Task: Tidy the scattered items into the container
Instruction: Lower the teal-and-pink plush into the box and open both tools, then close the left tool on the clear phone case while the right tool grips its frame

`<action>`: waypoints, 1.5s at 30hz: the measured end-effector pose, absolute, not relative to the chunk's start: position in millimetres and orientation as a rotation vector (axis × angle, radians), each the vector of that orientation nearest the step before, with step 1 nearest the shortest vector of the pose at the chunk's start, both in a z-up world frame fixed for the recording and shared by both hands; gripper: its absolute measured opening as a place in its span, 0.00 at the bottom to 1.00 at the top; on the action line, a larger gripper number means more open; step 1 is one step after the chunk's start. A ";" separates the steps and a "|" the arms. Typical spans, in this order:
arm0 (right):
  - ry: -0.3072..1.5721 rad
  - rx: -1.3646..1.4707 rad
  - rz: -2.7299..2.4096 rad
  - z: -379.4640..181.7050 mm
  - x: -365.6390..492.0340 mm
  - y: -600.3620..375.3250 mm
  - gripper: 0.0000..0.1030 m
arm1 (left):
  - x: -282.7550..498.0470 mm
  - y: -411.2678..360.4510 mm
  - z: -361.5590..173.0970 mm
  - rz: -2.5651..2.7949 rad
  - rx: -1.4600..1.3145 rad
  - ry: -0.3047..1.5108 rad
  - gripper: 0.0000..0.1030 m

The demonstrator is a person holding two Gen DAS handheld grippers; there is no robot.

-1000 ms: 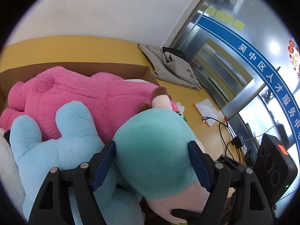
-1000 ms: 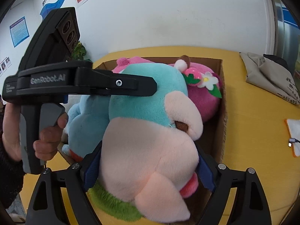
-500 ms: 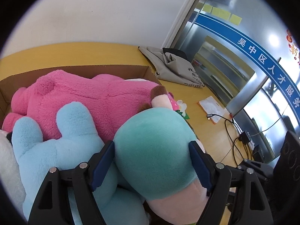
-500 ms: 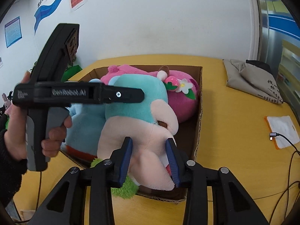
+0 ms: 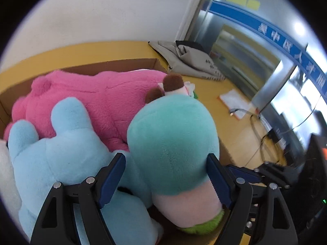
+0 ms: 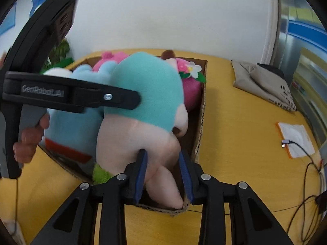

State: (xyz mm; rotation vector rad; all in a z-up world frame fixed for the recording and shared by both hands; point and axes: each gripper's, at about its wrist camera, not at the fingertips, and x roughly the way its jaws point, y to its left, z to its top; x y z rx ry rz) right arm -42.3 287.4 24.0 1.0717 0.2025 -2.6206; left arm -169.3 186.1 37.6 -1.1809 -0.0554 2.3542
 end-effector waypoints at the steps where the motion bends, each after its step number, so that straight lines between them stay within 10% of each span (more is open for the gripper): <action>1: 0.151 1.075 -2.617 26.1 -40.7 290.6 0.26 | -170.8 186.8 37.2 2.356 -1.192 -0.065 0.83; 6: 0.041 1.017 -2.631 36.3 -27.9 301.3 0.31 | -170.7 189.8 34.0 2.351 -1.201 -0.061 0.87; 10: 0.029 1.019 -2.615 36.9 -12.0 297.8 0.75 | -159.9 185.0 37.7 2.348 -1.171 -0.088 0.86; 13: -0.027 1.012 -2.627 37.9 3.5 300.0 0.90 | -148.9 178.3 40.1 2.379 -1.181 -0.091 0.86; 25: 0.051 0.949 -2.515 44.2 83.9 297.4 0.97 | 13.6 68.4 95.8 2.574 -1.033 -0.071 0.86; 42: 0.414 1.014 -1.907 -22.1 189.3 121.2 0.95 | 175.5 13.5 -18.9 2.501 -1.550 -0.088 0.86; 45: 0.459 1.071 -1.913 -38.5 194.0 116.6 0.80 | 189.4 14.0 -27.7 2.484 -1.612 -0.036 0.86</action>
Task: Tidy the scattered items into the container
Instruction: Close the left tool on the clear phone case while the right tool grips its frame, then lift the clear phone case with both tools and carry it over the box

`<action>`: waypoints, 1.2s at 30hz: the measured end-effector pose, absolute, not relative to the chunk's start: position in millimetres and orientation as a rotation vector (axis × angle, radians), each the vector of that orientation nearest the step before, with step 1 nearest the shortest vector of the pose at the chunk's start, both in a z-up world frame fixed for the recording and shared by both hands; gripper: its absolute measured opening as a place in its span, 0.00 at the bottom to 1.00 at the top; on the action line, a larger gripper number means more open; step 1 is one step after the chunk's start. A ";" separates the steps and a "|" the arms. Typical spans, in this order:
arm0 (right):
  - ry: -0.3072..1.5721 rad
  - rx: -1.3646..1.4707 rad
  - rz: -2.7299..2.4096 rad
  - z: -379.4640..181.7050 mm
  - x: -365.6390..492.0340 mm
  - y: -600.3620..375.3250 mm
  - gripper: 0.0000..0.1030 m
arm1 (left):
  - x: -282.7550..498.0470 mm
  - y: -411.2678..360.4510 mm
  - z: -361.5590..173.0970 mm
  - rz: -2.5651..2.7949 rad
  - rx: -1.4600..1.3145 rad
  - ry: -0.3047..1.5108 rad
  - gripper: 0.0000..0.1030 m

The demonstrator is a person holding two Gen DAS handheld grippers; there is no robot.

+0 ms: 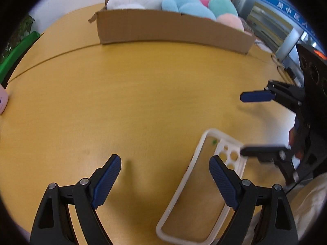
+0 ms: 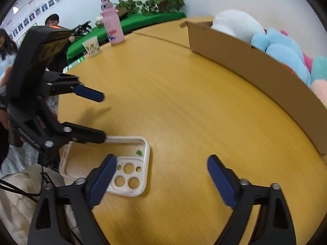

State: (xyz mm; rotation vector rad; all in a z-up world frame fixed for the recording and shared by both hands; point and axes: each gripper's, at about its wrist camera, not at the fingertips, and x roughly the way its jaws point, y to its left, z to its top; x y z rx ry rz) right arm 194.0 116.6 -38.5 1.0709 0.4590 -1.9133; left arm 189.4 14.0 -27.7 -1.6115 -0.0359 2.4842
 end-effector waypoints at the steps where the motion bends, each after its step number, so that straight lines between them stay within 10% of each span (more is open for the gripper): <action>1: 0.495 1.082 -1.923 -42.6 195.0 115.8 0.69 | 194.2 14.0 -30.1 2.479 -1.630 -0.025 0.84; 8: 0.477 1.115 -1.977 -47.0 184.7 127.5 0.18 | 216.9 13.6 -34.8 2.502 -1.662 -0.021 0.46; 17: 0.418 1.148 -2.045 -44.3 168.3 139.3 0.14 | 203.8 36.6 -37.9 2.468 -1.617 -0.051 0.08; 36: 0.335 1.143 -2.097 -32.2 157.6 161.1 0.06 | 177.9 43.4 -25.5 2.459 -1.587 -0.044 0.08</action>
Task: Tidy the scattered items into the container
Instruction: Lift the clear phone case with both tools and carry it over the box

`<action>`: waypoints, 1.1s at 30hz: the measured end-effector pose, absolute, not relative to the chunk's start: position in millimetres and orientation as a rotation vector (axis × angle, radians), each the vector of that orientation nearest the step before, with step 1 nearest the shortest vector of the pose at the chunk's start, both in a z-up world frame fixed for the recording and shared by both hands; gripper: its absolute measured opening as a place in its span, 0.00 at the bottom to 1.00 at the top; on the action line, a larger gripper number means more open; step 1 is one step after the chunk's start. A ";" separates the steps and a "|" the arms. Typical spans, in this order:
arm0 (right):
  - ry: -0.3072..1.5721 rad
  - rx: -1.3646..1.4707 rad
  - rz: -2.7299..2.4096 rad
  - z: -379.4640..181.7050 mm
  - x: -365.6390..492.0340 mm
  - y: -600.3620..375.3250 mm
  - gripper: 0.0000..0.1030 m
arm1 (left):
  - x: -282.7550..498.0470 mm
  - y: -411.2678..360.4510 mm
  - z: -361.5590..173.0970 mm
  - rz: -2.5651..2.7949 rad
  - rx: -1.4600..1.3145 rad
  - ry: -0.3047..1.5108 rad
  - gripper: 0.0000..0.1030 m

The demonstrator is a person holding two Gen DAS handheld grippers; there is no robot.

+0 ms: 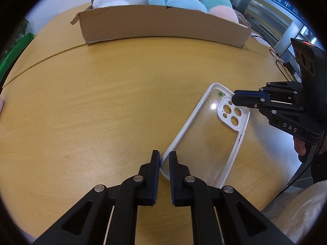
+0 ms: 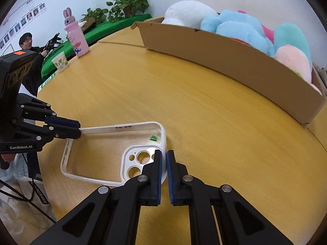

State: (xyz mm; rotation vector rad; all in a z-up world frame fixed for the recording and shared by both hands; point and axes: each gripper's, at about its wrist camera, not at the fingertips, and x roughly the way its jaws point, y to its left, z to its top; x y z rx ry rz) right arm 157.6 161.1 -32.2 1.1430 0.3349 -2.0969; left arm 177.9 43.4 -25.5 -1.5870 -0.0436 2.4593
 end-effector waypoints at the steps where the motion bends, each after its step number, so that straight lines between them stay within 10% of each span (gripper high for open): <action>1: 0.333 1.137 -2.107 -28.6 156.2 163.2 0.06 | 175.7 44.4 -22.0 2.464 -1.572 -0.038 0.08; 33: 0.489 0.784 -2.296 136.4 3.1 177.0 0.06 | 31.6 59.4 138.0 2.662 -1.103 0.208 0.07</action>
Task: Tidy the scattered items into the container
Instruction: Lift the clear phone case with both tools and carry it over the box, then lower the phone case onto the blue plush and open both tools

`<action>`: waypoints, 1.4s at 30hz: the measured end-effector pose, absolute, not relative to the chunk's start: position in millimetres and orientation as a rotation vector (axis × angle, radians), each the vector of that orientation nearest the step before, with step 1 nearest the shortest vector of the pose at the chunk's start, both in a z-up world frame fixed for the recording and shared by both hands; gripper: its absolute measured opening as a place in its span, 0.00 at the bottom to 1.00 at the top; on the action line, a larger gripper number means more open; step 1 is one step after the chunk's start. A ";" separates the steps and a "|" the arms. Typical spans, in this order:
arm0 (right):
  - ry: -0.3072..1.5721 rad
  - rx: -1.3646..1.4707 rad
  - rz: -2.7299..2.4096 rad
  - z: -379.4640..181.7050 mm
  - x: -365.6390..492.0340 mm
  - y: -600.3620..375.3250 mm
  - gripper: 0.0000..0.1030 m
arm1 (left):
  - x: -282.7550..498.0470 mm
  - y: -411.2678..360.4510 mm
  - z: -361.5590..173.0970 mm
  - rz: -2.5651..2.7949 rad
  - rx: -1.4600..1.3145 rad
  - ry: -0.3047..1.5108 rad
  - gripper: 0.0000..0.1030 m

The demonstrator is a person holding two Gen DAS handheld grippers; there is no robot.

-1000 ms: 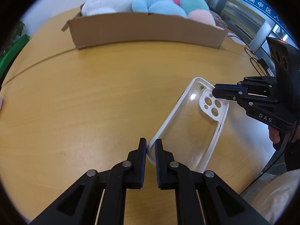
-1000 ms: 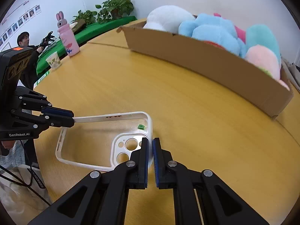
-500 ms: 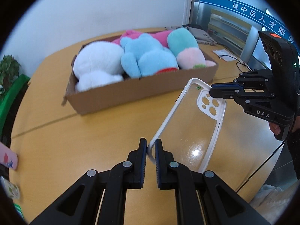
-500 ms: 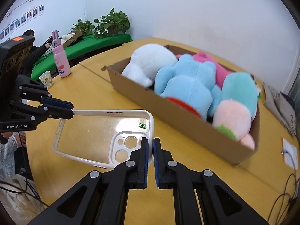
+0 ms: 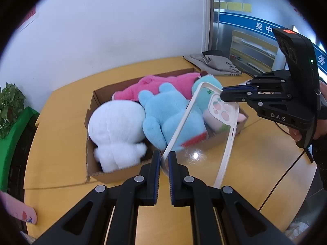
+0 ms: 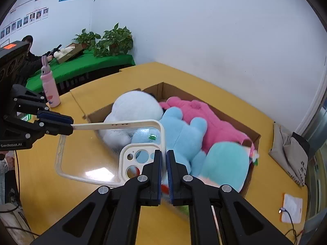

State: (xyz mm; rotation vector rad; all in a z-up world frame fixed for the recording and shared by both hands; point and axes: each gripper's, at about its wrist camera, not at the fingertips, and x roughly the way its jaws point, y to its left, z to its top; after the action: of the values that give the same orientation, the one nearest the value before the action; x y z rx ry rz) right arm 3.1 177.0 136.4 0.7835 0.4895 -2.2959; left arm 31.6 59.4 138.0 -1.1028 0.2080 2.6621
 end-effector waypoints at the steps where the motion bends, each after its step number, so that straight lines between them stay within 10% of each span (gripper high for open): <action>1: 0.492 0.777 -2.297 139.8 -4.4 175.6 0.06 | 25.6 58.1 140.5 2.665 -1.099 0.203 0.07; 33: 0.545 1.051 -2.287 71.4 -144.1 167.3 0.07 | -130.3 37.5 71.4 2.561 -1.233 0.092 0.09; 39: 0.532 1.068 -2.303 68.8 -139.4 166.5 0.10 | -126.3 22.9 84.0 2.635 -1.156 0.021 0.35; 42: 0.497 1.063 -2.326 68.4 -133.5 172.2 0.30 | -117.1 16.0 93.2 2.711 -1.121 0.040 0.52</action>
State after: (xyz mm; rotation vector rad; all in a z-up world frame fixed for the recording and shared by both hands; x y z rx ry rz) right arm -133.5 172.2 68.4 1.0628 0.4973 -2.3259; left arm -117.1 16.0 93.2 -1.1211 0.0404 2.7114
